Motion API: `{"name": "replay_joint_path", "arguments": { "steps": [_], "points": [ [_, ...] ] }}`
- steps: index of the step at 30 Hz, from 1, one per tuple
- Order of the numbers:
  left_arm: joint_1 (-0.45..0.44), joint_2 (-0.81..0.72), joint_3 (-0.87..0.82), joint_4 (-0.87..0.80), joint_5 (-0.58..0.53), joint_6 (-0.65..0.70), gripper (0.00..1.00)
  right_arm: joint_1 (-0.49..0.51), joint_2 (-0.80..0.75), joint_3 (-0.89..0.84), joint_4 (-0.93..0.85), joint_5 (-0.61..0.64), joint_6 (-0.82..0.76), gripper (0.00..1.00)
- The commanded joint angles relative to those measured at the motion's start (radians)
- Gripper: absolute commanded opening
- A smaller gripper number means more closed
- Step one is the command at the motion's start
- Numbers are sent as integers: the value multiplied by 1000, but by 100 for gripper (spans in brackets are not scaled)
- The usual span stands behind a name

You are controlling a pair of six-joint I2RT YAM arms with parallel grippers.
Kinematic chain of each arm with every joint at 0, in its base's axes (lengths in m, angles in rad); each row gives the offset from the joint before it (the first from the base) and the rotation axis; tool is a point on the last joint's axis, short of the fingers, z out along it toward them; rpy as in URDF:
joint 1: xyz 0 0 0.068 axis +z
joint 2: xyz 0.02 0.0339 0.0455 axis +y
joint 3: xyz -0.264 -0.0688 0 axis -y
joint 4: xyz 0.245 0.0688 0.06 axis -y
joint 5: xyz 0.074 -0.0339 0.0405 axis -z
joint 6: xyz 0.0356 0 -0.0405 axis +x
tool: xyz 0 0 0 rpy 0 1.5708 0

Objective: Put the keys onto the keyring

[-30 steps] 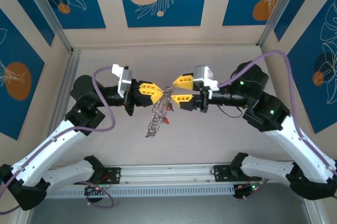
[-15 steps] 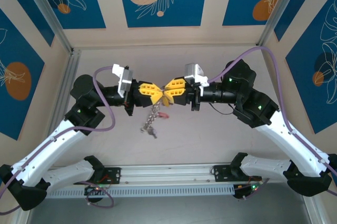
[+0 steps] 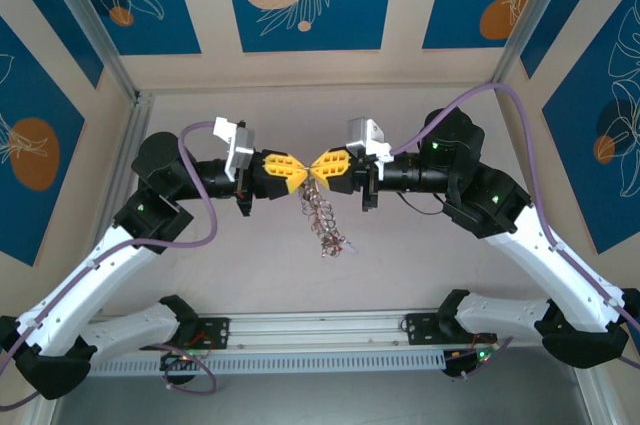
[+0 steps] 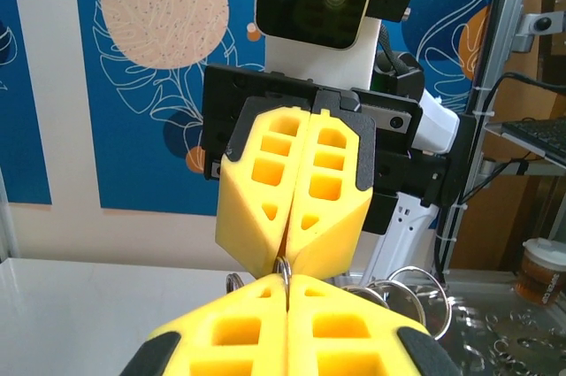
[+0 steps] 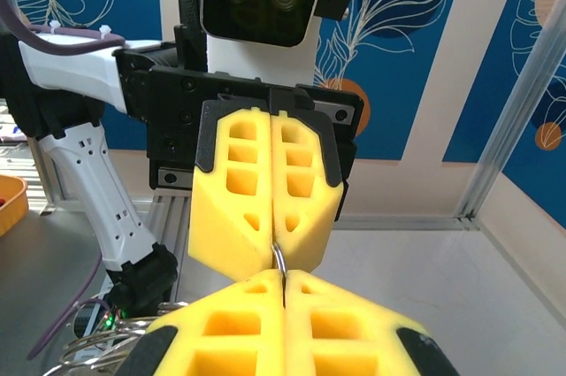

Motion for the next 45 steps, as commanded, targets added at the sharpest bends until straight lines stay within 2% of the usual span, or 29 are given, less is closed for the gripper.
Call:
{"name": "replay_joint_path", "arguments": {
  "steps": [1, 3, 5, 10, 31, 45],
  "points": [
    [-1, -17, 44, 21, 6, 31, 0, 1, 9, -9, -24, -17, -9, 13],
    [-3, -15, 36, 47, 3, 24, 0, 2, 7, -19, -16, -35, -2, 24],
    [-2, -14, 31, 69, 6, 18, 0, 2, 5, -22, -23, -37, 1, 29],
    [-1, -17, 19, 101, 7, 12, 0, -4, -8, -49, -24, -2, 16, 36],
    [-2, -13, 9, 120, 34, 1, 0, -17, -53, -109, 118, -91, 90, 34],
    [-1, -8, 9, 123, 49, -4, 0, -20, -41, -117, 169, -93, 109, 29]
  ]
}}
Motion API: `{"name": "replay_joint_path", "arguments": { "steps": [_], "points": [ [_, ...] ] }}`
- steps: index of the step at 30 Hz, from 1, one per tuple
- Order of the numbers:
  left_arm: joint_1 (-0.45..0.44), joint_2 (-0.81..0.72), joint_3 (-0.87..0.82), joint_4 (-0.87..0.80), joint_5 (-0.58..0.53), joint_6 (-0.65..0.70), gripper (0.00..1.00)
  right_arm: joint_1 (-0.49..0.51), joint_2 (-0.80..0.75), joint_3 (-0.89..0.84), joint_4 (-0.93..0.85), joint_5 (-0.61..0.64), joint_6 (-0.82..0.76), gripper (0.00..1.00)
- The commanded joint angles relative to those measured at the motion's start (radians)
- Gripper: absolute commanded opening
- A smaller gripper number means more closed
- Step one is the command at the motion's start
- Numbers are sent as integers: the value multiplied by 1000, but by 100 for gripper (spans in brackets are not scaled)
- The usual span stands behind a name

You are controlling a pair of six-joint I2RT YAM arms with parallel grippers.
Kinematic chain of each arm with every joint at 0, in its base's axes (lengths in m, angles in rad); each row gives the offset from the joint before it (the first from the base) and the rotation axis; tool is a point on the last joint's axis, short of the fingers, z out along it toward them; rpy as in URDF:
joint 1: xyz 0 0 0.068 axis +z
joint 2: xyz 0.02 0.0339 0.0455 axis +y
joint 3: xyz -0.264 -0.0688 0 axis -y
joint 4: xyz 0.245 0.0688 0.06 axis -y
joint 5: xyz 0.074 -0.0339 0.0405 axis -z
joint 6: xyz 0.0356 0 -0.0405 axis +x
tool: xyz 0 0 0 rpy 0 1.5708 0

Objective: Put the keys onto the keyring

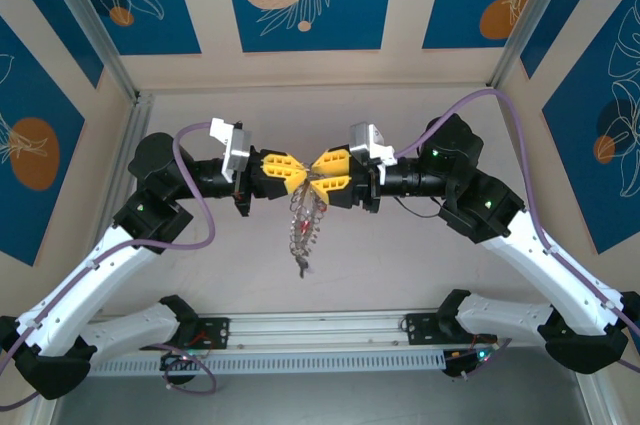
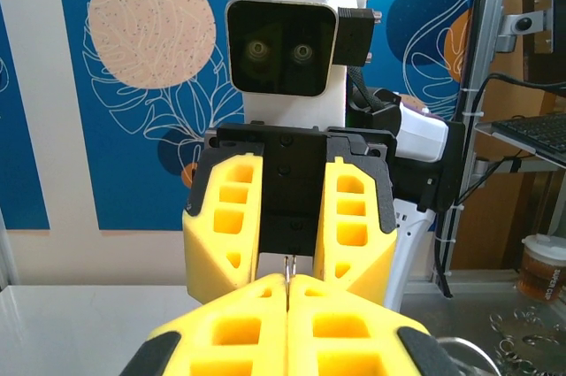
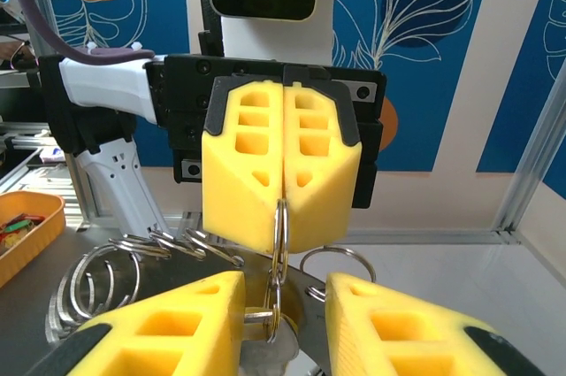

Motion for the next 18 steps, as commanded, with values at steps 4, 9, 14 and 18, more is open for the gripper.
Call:
{"name": "replay_joint_path", "arguments": {
  "steps": [4, 9, 14, 18],
  "points": [
    [-2, -7, 8, 65, 29, -9, 0, -5, -2, -11, 45, -19, 20, 25],
    [-2, -8, 4, 78, 28, -17, 0, -5, 14, -4, 24, -13, 15, 10],
    [-2, -5, -1, 89, 17, -23, 0, -5, 13, -2, 16, -5, 9, 4],
    [-1, -1, 4, 68, -3, -16, 0, -5, 7, -3, 17, 14, 3, 0]
  ]
}}
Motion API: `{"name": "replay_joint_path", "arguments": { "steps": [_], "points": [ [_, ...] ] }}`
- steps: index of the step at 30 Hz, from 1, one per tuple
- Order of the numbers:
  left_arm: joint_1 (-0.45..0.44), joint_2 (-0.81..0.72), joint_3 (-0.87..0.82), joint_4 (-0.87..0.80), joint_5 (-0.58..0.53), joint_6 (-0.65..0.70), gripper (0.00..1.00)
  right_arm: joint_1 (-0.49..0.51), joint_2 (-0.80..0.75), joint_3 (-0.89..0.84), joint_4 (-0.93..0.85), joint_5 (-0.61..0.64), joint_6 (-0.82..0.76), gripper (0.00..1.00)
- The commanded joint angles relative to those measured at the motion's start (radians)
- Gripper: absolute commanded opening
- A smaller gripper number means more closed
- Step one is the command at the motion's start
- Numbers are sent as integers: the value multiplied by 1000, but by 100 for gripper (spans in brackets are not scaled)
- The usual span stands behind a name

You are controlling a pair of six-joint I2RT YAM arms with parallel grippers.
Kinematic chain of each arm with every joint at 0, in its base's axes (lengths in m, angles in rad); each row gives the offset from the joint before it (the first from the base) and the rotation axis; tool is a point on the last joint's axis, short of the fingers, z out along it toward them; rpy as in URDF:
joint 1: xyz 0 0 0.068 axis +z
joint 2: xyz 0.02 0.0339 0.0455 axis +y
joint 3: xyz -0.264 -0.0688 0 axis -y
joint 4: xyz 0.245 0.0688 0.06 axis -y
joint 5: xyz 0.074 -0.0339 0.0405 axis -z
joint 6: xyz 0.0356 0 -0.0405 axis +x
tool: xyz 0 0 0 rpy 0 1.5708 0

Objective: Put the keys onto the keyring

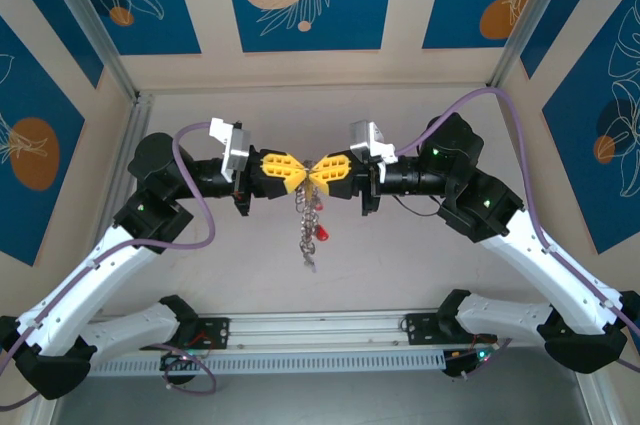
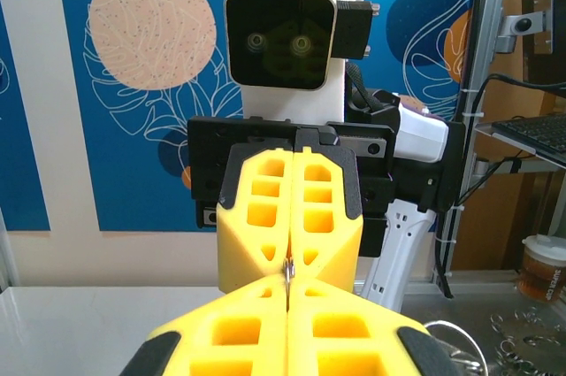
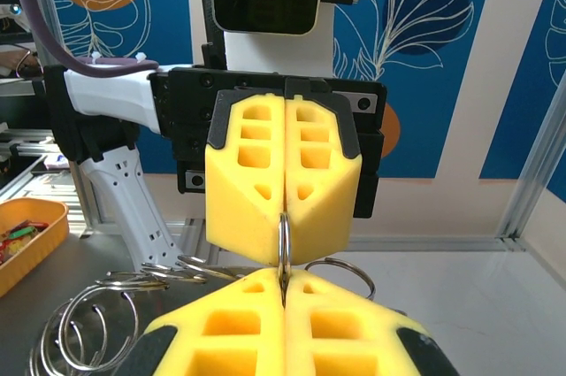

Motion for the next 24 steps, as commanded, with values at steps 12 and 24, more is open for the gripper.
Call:
{"name": "replay_joint_path", "arguments": {
  "steps": [12, 24],
  "points": [
    [-2, -2, 182, -444, -156, 233, 23, -16, 34, 67, -181, 122, -100, 0],
    [-25, 110, 445, -921, -308, 481, 29, -14, 84, 138, -301, 195, -201, 0]
  ]
}}
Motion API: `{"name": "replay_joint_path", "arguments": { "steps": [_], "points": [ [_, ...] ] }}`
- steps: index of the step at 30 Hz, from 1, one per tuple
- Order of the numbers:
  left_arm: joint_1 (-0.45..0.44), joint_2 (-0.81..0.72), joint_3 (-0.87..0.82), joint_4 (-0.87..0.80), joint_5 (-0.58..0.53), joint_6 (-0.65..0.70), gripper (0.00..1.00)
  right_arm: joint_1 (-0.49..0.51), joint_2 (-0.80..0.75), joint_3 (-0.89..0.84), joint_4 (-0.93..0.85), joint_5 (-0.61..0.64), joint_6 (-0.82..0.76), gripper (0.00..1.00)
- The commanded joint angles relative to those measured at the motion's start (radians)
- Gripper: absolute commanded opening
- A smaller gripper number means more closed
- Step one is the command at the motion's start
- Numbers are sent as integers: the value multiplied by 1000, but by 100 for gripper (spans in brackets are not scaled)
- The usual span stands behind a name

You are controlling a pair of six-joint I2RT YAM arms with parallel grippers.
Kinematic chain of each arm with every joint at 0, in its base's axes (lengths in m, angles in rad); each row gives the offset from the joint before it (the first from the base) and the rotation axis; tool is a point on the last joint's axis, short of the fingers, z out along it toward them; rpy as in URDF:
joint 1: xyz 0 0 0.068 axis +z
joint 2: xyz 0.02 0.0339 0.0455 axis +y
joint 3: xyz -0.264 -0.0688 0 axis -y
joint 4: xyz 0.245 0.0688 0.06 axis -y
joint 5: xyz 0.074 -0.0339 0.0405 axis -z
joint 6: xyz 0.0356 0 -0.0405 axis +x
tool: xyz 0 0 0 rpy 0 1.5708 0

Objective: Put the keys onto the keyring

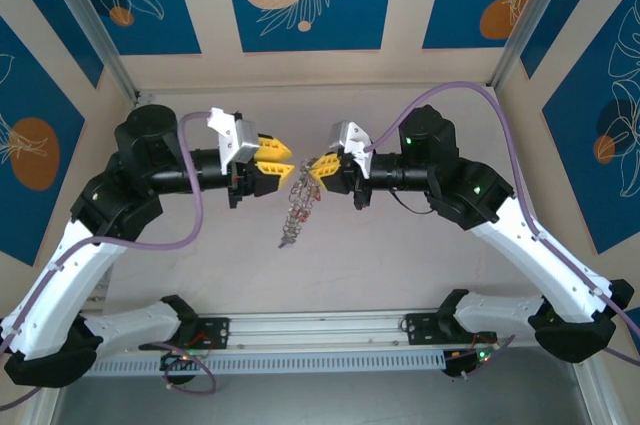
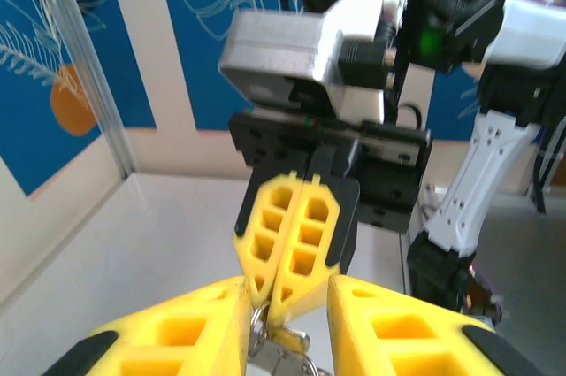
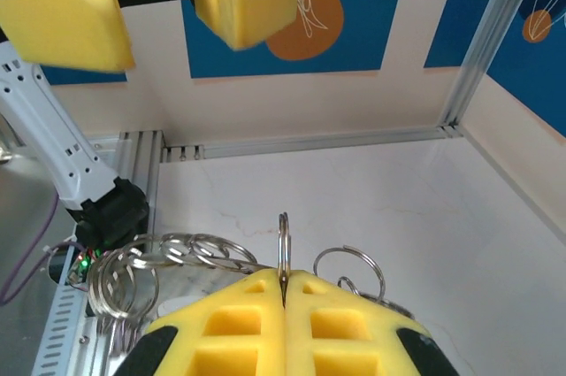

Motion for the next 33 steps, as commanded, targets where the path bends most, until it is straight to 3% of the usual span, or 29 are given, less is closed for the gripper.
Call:
{"name": "replay_joint_path", "arguments": {
  "steps": [1, 16, 33],
  "points": [
    [-12, 29, 43, -164, -58, 97, 29, 0, 3, 53, -19, 10, -49, 0],
    [-14, 116, 91, -239, -43, 179, 32, 28, 87, 175, -197, -34, -115, 0],
    [-15, 149, 100, -277, -56, 205, 32, 31, 101, 193, -197, -83, -119, 0]
  ]
}}
